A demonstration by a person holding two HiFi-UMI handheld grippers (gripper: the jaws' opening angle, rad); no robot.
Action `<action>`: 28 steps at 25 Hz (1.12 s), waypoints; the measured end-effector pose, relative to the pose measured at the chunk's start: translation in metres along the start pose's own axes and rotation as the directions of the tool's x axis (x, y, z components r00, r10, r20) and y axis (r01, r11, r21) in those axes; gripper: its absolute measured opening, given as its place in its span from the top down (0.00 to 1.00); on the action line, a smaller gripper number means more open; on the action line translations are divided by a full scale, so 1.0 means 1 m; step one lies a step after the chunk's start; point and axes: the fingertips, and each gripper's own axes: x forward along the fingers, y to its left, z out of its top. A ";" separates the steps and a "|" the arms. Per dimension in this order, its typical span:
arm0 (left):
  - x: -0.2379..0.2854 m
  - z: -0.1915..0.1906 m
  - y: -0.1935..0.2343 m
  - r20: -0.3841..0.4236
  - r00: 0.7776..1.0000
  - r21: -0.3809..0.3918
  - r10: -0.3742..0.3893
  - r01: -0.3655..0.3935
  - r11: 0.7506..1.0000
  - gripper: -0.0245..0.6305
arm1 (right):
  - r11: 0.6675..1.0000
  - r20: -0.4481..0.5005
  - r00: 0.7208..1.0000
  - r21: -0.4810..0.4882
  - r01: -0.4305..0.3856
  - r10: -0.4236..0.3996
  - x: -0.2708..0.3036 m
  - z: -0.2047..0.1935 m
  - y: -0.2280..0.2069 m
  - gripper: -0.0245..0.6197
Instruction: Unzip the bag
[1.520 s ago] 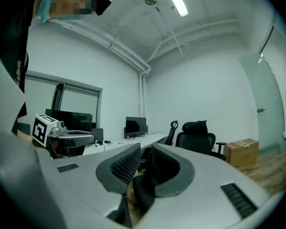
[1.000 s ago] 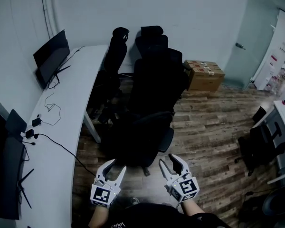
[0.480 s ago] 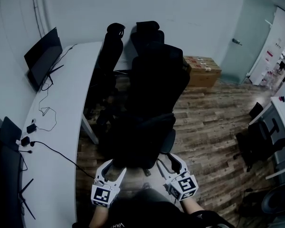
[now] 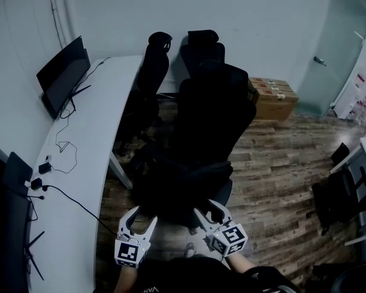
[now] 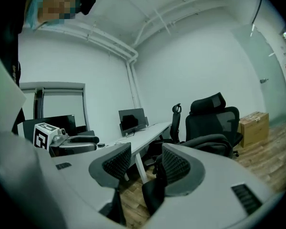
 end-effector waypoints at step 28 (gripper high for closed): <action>0.110 -0.049 0.092 -0.084 0.942 0.104 -0.324 0.331 0.938 0.60 | 0.975 -0.084 0.980 0.116 0.190 -0.181 0.149 -0.094 -0.007 0.68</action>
